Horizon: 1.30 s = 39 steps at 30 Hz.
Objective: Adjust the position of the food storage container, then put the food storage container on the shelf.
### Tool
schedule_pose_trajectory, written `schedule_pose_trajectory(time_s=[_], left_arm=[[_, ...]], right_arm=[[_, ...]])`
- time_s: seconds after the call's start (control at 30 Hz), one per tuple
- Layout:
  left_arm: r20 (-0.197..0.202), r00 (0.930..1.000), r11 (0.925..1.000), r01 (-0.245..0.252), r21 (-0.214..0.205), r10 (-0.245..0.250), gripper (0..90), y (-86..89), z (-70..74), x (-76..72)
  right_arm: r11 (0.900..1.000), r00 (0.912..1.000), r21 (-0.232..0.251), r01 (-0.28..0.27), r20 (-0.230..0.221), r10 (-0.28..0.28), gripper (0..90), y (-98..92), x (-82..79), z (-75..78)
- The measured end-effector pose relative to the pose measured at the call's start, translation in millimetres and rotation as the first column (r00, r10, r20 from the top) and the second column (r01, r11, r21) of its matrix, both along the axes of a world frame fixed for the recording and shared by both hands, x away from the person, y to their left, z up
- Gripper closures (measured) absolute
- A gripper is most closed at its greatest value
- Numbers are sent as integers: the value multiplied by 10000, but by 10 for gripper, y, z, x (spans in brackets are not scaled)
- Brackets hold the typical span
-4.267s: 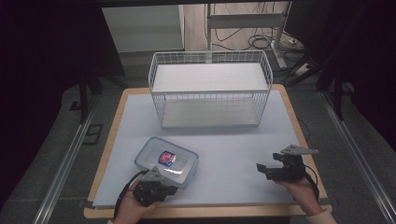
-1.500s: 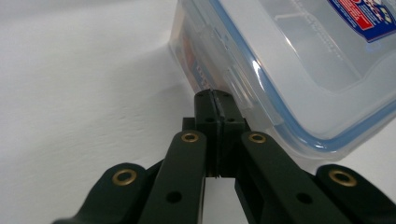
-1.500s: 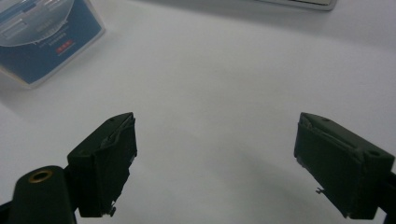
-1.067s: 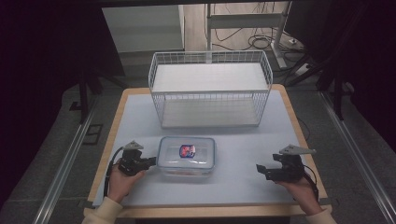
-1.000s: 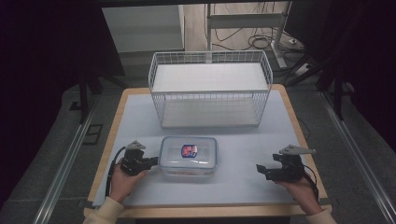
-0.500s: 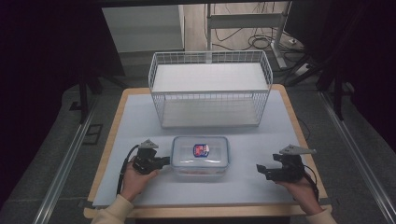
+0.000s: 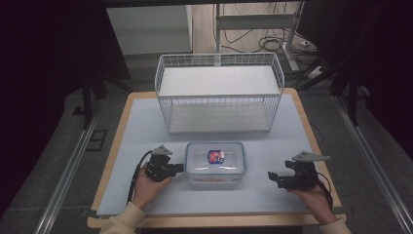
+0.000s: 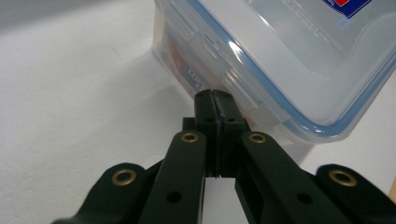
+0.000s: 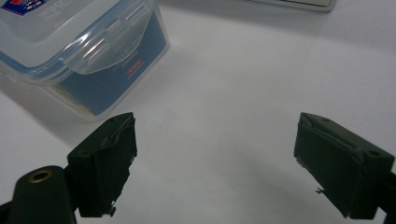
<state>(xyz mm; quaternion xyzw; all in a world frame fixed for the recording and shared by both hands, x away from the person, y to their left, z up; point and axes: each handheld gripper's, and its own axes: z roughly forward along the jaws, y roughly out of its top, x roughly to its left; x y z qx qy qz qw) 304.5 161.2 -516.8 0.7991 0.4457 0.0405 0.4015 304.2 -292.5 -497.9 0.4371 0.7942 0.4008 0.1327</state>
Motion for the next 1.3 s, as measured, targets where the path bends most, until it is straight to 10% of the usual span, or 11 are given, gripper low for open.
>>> schedule_pose_trajectory(time_s=[0.7, 0.83, 0.97, 1.3], left_arm=[[650, 9911, 9868, -1075, -1210, 1159, 823, 410, 269, -126], [637, 9873, 9827, -1369, -1251, 1456, 737, 428, 282, -134], [309, 9849, 9712, -1627, -1743, 1706, 441, 445, 307, -126], [-374, 9876, 9719, -1566, -1757, 1524, 289, 389, 313, -76]], right_arm=[[10000, 10000, 45, 9, -60, -9, 132, -6, 21, -29], [10000, 10000, 51, 23, -41, -23, 132, -12, 14, -25], [10000, 10000, 68, -26, -11, 26, 132, 10, 5, -6], [9996, 9997, 147, -226, 9, 226, 130, 26, -17, 0]])
